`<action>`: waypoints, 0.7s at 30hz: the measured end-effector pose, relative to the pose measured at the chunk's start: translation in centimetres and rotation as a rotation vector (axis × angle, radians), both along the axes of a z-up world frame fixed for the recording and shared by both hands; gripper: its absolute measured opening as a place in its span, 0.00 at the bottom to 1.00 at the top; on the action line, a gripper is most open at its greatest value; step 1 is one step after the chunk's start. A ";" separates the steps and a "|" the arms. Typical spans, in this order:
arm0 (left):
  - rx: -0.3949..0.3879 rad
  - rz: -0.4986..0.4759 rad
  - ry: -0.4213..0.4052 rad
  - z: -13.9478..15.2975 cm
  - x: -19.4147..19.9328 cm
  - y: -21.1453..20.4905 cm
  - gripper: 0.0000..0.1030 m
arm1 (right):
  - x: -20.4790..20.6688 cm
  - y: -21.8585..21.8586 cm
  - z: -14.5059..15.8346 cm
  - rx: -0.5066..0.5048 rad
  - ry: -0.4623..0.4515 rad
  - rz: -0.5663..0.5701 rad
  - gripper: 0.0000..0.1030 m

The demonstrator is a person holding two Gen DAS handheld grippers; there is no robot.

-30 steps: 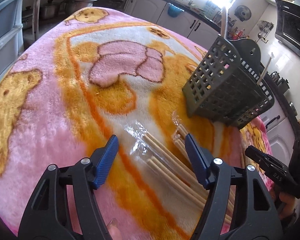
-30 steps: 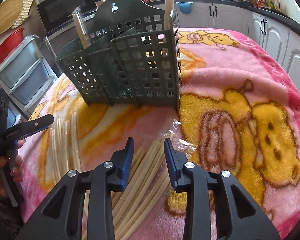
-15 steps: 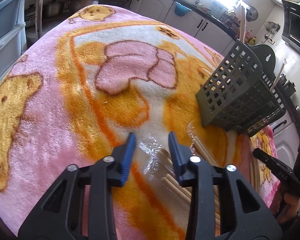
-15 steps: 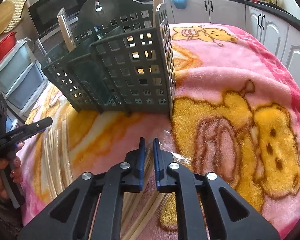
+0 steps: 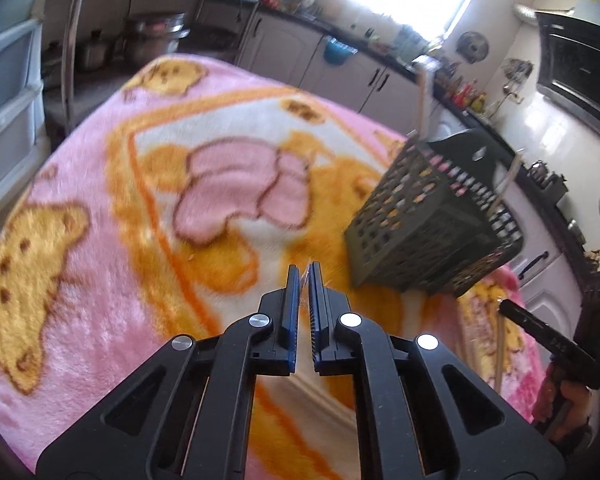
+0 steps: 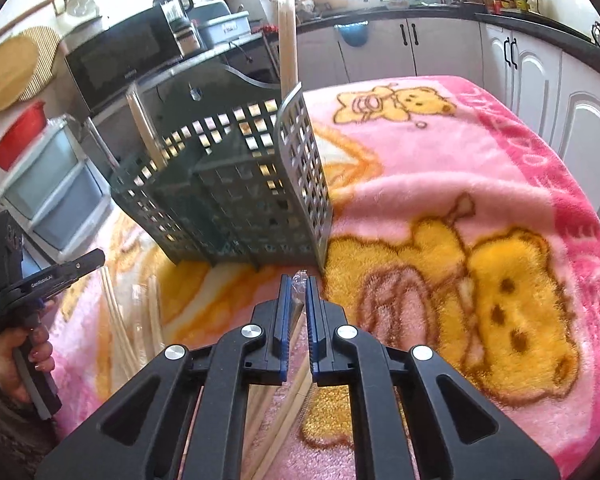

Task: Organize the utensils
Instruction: 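Close the left tool on a chopstick while the right tool grasps another, then lift the chopsticks with both tools and carry them over the basket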

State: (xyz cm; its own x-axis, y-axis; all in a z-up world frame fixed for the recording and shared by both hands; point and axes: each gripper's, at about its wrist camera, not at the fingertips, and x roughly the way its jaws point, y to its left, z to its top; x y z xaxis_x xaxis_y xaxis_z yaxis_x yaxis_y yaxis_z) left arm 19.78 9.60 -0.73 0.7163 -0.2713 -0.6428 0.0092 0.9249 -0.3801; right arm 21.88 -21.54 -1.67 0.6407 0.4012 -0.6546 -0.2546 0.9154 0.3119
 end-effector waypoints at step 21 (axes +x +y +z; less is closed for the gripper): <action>-0.042 -0.192 -0.227 8.9 -3.3 -7.2 0.02 | -5.1 -2.6 7.7 0.097 -0.230 -0.037 0.06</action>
State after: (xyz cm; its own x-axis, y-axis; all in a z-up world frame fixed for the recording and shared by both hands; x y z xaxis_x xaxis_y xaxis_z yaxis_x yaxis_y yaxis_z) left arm 16.49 2.45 8.19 0.7734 -0.4390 -0.4572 0.2717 0.8813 -0.3866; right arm 16.82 -24.11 6.06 0.7838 0.4284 -0.4495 -0.2960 0.8941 0.3361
